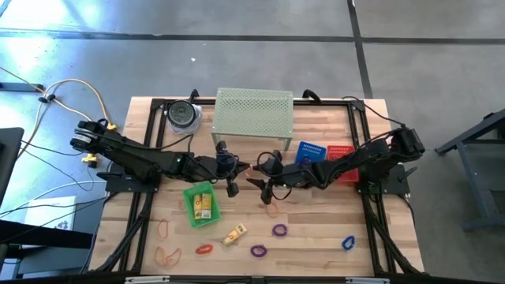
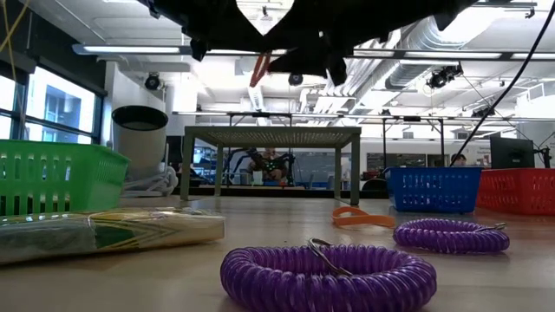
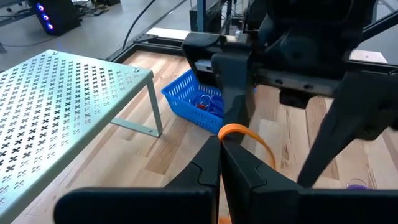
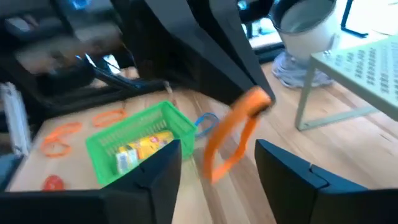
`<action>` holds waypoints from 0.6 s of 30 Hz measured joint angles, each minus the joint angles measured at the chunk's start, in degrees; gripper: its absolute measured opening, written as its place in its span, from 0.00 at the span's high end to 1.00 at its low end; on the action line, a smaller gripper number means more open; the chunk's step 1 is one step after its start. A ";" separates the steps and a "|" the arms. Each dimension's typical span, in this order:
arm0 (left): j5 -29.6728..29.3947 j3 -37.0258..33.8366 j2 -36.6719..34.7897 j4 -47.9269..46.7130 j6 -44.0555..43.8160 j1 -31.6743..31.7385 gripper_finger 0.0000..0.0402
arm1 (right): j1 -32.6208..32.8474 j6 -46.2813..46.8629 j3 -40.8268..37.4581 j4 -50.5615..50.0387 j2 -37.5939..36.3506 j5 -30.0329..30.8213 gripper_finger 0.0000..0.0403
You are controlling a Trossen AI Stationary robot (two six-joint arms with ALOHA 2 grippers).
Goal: Pick & Place Office Desk Supplies
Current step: Put the orange rubber band into the red bin
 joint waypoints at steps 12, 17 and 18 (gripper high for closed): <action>0.23 0.02 -0.02 -0.20 0.90 -0.09 1.00 | -0.68 -2.92 0.00 -0.46 0.32 -4.67 0.97; 0.85 0.02 -0.02 -0.22 1.15 -0.09 1.00 | -0.68 -3.68 0.00 -0.60 0.32 -5.41 0.99; 0.85 0.02 -0.02 -0.22 1.33 -0.09 1.00 | -0.68 -3.91 0.00 -0.59 0.32 -5.41 0.99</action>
